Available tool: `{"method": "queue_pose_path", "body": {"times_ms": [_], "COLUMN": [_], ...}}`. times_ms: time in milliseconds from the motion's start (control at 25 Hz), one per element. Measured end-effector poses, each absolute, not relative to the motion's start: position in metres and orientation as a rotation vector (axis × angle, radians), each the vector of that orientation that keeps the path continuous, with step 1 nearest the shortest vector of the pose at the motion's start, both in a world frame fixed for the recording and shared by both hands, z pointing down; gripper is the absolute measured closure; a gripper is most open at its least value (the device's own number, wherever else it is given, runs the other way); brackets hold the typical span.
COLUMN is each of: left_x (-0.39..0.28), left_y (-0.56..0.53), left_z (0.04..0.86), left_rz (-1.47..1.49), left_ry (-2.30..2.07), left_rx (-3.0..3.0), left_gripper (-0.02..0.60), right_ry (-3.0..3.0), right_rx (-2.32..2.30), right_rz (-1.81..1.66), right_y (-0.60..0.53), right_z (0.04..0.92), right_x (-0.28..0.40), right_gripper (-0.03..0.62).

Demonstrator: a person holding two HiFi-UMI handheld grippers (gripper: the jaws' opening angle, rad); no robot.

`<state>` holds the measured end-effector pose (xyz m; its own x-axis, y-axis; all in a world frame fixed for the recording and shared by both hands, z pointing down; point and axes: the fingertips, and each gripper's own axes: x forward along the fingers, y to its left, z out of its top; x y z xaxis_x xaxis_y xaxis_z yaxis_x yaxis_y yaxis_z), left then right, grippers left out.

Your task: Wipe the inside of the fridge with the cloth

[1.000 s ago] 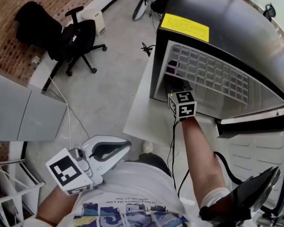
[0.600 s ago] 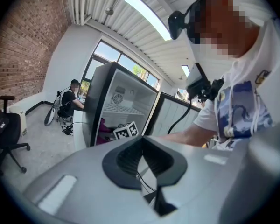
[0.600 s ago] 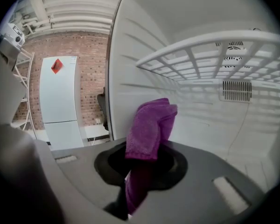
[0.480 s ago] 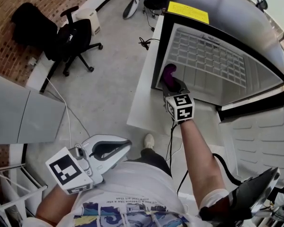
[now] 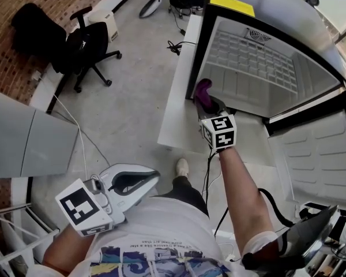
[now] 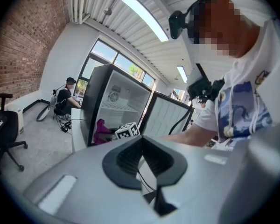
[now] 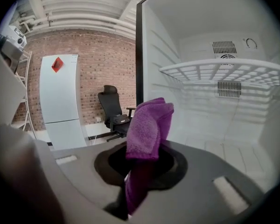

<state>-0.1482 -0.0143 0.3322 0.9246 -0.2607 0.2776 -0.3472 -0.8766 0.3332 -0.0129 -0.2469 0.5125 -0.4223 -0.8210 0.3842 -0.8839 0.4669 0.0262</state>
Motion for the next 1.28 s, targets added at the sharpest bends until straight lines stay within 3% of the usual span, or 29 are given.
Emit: {"method": "queue_pose_path", "body": {"times_ms": [320,880,1280], "left_x": [-0.143,-0.093,-0.069], "left_y": [-0.009,-0.037,-0.068], "left_z": [0.333,0.319,0.32], "left_rz": [0.319,0.299,0.281], "left_ry": [-0.353,-0.252,-0.344], "left_rx": [2.714,2.766,2.767], "left_gripper": [0.575,0.575,0.575], "right_ry": [-2.306,-1.94,-1.736], "right_rx": [1.637,1.975,1.995], "right_rz": [0.307,0.241,0.146], "right_y": [-0.218,-0.236,-0.282], "right_z": [0.499,0.471,0.484], "right_x": [0.031,0.201,0.255], "right_gripper": [0.54,0.54,0.54]}}
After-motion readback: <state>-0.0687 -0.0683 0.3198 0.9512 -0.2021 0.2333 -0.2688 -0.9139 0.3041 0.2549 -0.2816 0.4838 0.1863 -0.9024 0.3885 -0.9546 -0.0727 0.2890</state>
